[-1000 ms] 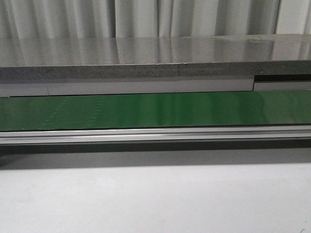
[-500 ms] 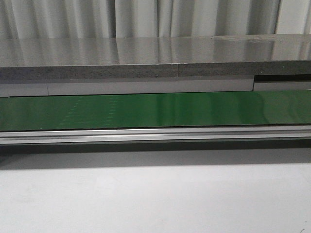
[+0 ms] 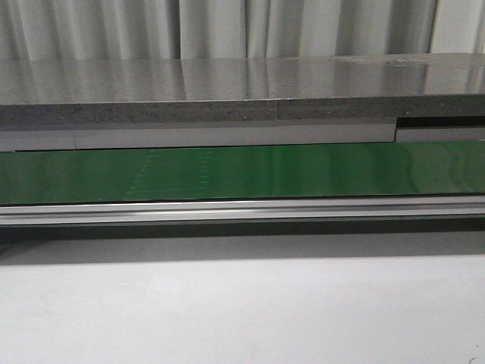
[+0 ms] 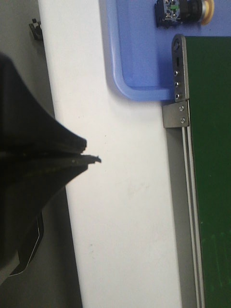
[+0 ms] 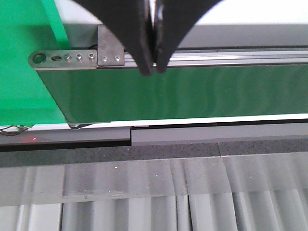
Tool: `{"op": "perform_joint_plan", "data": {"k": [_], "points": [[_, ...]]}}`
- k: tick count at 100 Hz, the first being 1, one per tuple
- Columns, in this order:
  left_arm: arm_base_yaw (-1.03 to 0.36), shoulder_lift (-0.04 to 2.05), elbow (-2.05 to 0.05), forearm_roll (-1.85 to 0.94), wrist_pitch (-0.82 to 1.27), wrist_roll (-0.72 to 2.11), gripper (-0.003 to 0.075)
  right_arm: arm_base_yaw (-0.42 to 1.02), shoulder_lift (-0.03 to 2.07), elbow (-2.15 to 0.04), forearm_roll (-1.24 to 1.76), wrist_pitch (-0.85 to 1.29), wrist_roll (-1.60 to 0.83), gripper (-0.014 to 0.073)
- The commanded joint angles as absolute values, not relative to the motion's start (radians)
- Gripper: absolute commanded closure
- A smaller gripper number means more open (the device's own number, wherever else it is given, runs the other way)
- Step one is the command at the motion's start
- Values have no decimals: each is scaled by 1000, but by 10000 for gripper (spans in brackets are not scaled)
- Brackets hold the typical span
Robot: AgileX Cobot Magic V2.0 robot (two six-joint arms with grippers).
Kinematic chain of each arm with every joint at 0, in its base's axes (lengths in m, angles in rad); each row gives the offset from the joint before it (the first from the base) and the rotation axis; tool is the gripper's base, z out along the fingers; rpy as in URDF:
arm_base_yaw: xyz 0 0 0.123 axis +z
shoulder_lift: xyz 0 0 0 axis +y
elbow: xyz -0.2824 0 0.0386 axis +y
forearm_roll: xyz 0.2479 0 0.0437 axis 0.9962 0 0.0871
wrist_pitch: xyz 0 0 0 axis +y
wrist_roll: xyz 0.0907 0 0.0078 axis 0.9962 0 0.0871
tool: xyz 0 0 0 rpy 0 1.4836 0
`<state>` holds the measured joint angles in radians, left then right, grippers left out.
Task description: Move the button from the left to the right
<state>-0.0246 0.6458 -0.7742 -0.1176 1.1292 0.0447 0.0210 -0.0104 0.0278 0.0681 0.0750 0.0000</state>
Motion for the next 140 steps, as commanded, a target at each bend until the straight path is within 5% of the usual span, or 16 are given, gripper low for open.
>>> {"op": "perform_joint_plan", "data": {"k": [1,14,21,40,50,108,140], "points": [[-24,655,-809,-138,1080,38,741,21,-28,11,61,-11,0,662],[-24,655,-809,-137,1082,38,731,21,-28,11,61,-11,0,662],[-24,655,-809,-137,1083,38,663,21,-28,11,61,-11,0,662],[-24,655,-809,-136,1083,38,195,21,-28,11,61,-11,0,662],[-24,655,-809,-136,1068,38,49,21,-28,11,61,-11,0,662],[-16,835,-921,218,1016,-188,68,21,-28,11,61,-11,0,662],[182,1141,-1074,203,914,-151,68,21,-28,11,61,-11,0,662]]}}
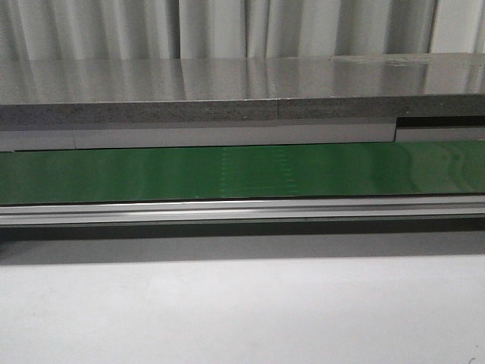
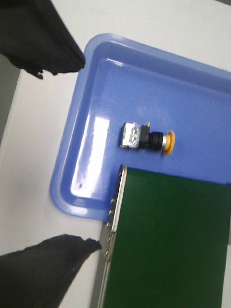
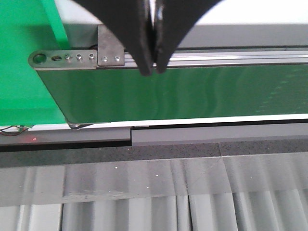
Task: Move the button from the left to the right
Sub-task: 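Grasp the yellow-capped black button in the tray with the left gripper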
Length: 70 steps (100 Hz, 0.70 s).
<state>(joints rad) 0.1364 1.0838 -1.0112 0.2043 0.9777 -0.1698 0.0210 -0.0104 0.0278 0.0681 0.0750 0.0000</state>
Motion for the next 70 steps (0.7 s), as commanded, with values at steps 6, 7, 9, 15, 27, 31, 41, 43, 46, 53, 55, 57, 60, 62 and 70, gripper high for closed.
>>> {"op": "perform_joint_plan", "data": {"k": [6,7,9,15,27,31,41,43,46,53,55,57,60,62,70], "points": [[224,1200,-1105,172,911,-107,68,21,-28,11,61,-11,0,662],[229,1215,-1109,168,908,-105,68,21,-28,11,61,-11,0,662],[241,1237,-1119,158,908,-99,68,21,-28,11,61,-11,0,662],[277,1294,-1147,126,900,-83,68,21,-28,11,61,-11,0,662],[324,1407,-1198,109,877,-74,68,21,-28,11,61,-11,0,662],[334,1444,-1217,103,877,-72,68,21,-28,11,61,-11,0,662],[351,1518,-1249,59,879,-35,68,21,-28,11,61,-11,0,662],[353,1532,-1254,49,879,-30,68,21,-28,11,61,-11,0,662],[353,1552,-1259,43,879,-26,69,21,-28,11,61,-11,0,662],[353,1588,-1269,43,875,-24,69,21,-28,11,61,-11,0,662],[353,1596,-1271,43,875,-22,69,21,-28,11,61,-11,0,662],[353,1605,-1275,43,873,-22,69,21,-28,11,61,-11,0,662],[353,1618,-1277,43,870,-20,69,21,-28,11,61,-11,0,662],[353,1627,-1277,43,866,-18,69,21,-28,11,61,-11,0,662],[353,1660,-1280,43,850,-13,69,21,-28,11,61,-11,0,662]]}}
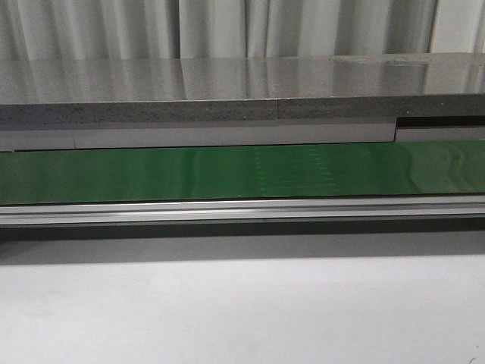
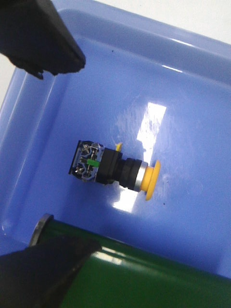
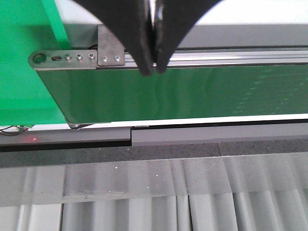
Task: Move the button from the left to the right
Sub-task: 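Grasp the yellow-capped black button in the tray with the left gripper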
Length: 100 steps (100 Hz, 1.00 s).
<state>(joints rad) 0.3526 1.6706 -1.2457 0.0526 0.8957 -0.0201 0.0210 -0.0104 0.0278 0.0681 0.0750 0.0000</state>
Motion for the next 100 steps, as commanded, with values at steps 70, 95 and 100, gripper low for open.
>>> {"op": "perform_joint_plan", "data": {"k": [70,95,100], "points": [[354,1891,-1291,32,779,-8,69,21,-28,11,61,-11,0,662],[354,1953,-1291,32,770,-8,95,21,-28,11,61,-11,0,662],[354,1966,-1291,28,770,-8,127,21,-28,11,61,-11,0,662]]}}
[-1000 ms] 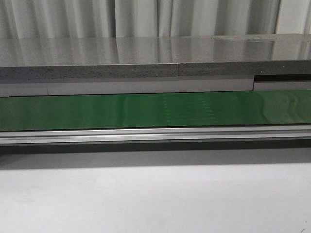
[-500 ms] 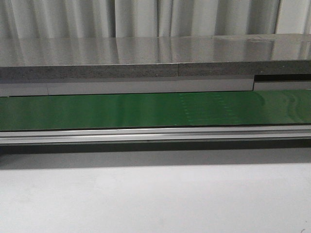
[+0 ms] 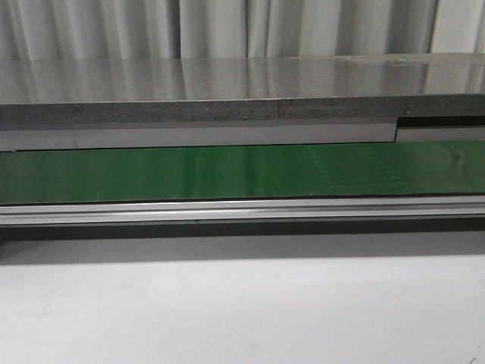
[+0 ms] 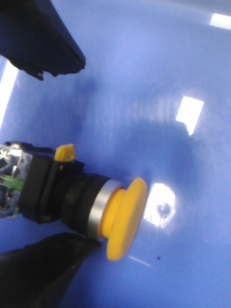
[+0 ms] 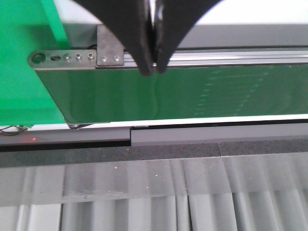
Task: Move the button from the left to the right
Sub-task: 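Grasp the yellow-capped black button in the tray with the left gripper, then lift the button and set it on the green belt with the left gripper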
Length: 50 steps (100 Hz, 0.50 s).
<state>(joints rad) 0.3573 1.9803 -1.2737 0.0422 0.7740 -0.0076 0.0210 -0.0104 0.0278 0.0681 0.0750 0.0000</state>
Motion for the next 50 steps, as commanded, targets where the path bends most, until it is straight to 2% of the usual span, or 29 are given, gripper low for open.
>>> {"op": "perform_joint_plan", "data": {"k": [1,10,21,34,43,50], "points": [[354,1968,-1291,29,770,-8,139,21,-28,11,61,-11,0,662],[354,1979,-1291,21,770,-8,228,21,-28,11,61,-11,0,662],[354,1980,-1291,19,763,-8,407,21,-28,11,61,-11,0,662],[354,1978,-1291,19,763,-8,582,21,-28,11,61,-11,0,662],[354,1960,-1291,19,763,-8,664,21,-28,11,61,-11,0,662],[354,1930,-1292,19,763,-8,694,21,-28,11,61,-11,0,662]]}}
